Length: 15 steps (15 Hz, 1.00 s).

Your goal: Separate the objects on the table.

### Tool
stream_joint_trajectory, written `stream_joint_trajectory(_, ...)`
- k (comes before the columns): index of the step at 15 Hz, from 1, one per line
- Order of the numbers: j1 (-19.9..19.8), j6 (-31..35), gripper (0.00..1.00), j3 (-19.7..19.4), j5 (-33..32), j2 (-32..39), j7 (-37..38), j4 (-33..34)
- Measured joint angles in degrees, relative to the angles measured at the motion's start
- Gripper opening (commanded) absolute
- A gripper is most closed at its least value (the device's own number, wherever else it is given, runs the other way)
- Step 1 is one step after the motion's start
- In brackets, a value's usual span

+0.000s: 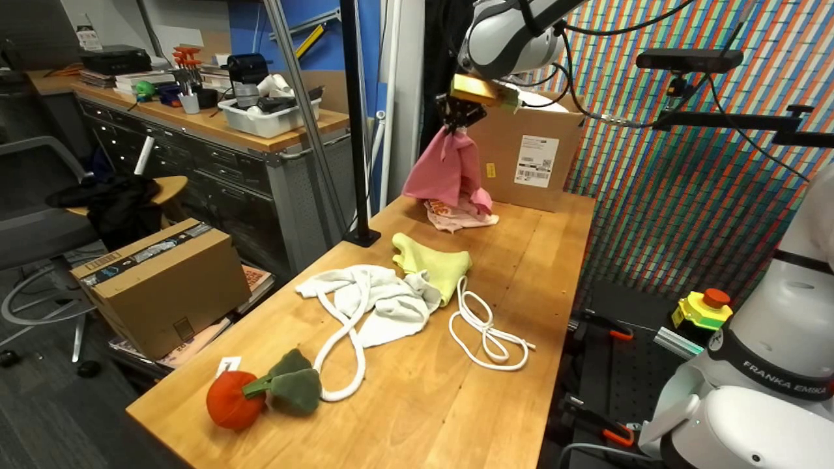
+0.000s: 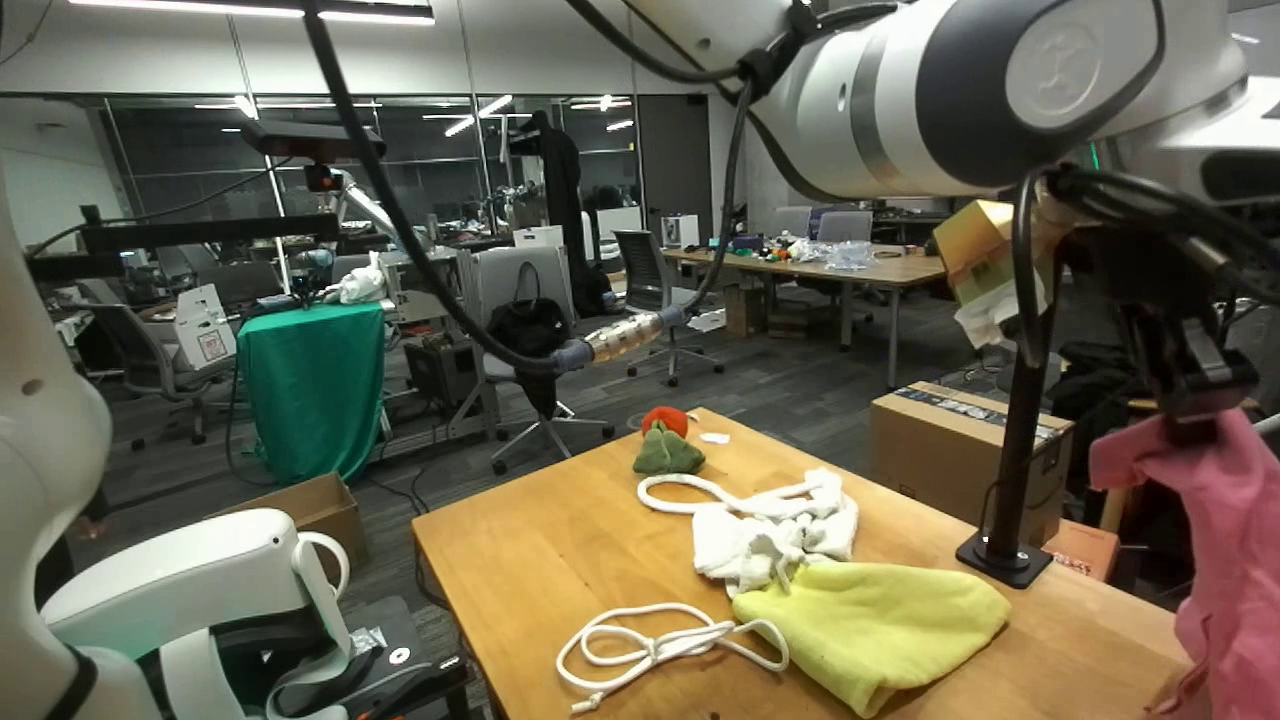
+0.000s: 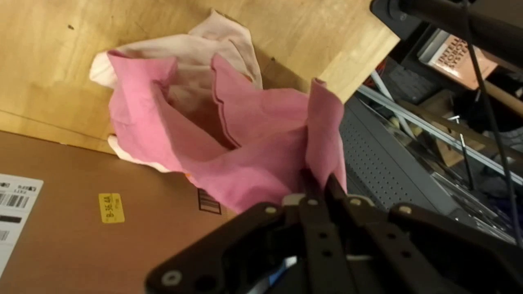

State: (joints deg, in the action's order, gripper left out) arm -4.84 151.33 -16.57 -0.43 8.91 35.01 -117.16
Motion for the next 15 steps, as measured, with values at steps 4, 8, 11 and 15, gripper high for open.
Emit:
stream_joint_trajectory(4, -0.02, 3.84, 0.02, 0.49, -2.49, -5.38, 2.82, -0.79)
stream_joint_trajectory(8, 0.51, 6.65, 0.02, 0.98, -4.2, -10.08, 6.2, -0.76)
stream_joint_trajectory(11, 1.04, 6.98, 0.02, 2.24, -4.84, -13.25, 6.77, -0.75)
stream_joint_trajectory(15, 3.37, 4.68, 0.02, 4.62, -4.84, -16.53, 4.33, -1.24)
